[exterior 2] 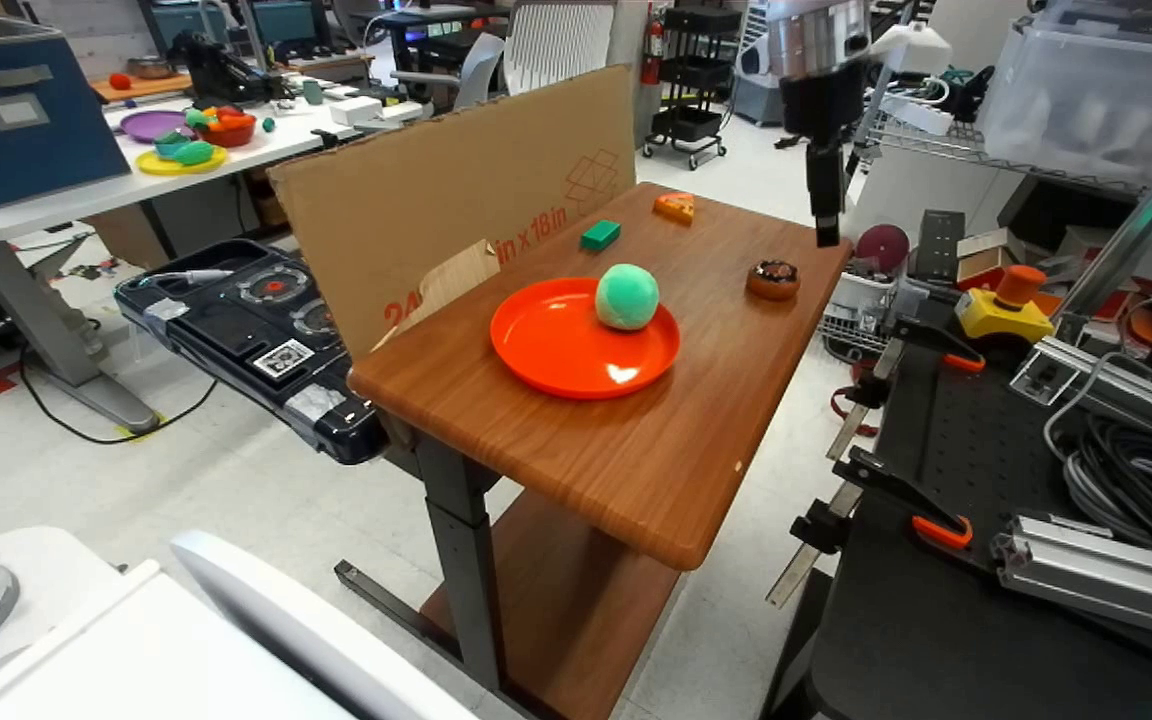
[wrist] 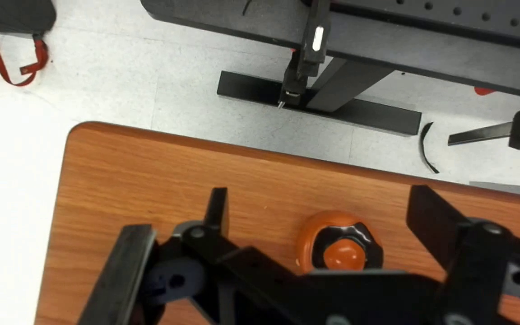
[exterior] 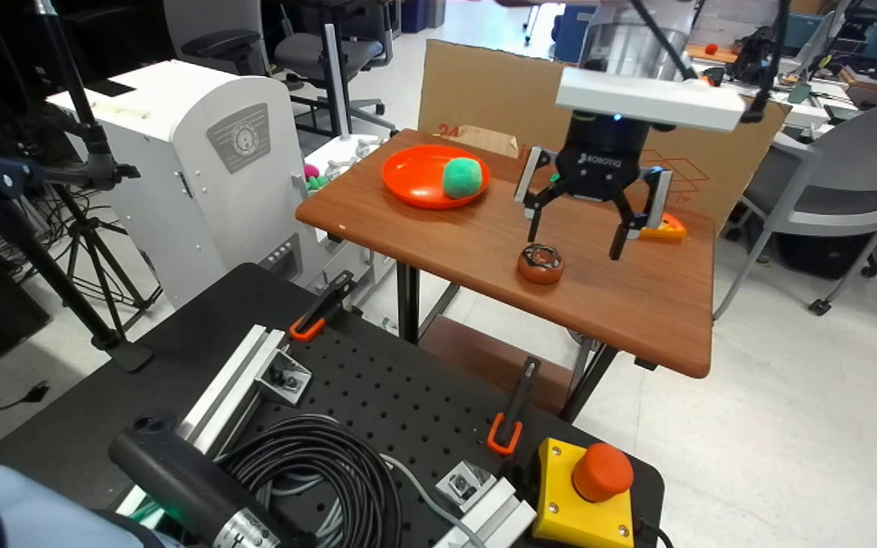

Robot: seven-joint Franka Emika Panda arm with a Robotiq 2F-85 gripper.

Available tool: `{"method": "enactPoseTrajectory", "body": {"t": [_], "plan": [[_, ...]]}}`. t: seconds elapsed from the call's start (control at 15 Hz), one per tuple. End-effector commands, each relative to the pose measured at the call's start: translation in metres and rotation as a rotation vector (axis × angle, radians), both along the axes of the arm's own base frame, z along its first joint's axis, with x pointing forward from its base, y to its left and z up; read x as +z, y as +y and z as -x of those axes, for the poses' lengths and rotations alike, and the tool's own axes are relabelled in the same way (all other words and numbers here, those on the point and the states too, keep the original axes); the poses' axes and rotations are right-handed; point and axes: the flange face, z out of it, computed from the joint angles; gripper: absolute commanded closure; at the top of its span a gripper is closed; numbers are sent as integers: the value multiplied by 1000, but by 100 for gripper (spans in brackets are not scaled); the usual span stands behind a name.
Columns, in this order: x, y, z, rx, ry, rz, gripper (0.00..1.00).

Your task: Move the donut to the left

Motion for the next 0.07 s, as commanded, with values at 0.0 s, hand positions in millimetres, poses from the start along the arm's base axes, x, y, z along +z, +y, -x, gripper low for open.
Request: {"method": "enactPoseTrajectory", "body": {"t": [0.0], "plan": [[7, -5, 2, -6, -6, -6, 0]]}}
